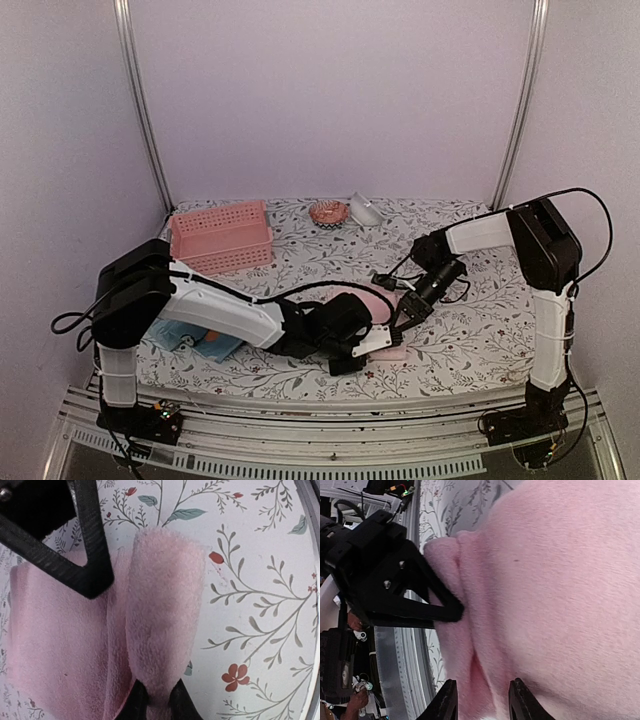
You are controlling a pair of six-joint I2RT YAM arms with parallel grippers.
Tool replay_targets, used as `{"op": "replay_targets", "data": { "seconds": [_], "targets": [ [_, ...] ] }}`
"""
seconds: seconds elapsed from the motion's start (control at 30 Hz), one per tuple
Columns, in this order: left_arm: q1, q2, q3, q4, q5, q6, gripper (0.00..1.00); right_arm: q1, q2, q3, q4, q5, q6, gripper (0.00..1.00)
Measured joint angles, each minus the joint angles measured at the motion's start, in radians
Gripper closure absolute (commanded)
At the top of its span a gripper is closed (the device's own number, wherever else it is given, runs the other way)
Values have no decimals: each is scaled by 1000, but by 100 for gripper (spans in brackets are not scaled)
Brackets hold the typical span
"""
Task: Roll the towels
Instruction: Roll the towel at the center of the board.
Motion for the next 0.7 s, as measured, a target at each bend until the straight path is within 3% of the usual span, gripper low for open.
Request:
{"op": "replay_targets", "data": {
  "seconds": [0.3, 0.47, 0.57, 0.7],
  "targets": [
    [20, -19, 18, -103, 122, -146, 92, -22, 74, 107, 46, 86, 104, 70],
    [87, 6, 75, -168, 285, -226, 92, -30, 43, 137, 58, 115, 113, 66],
    [139, 23, 97, -188, 413, -280, 92, -71, -74, 108, 97, 130, 121, 65],
    [227, 49, 93, -173, 616, -380, 93, -132, -358, -29, 203, 136, 118, 61]
  ]
}}
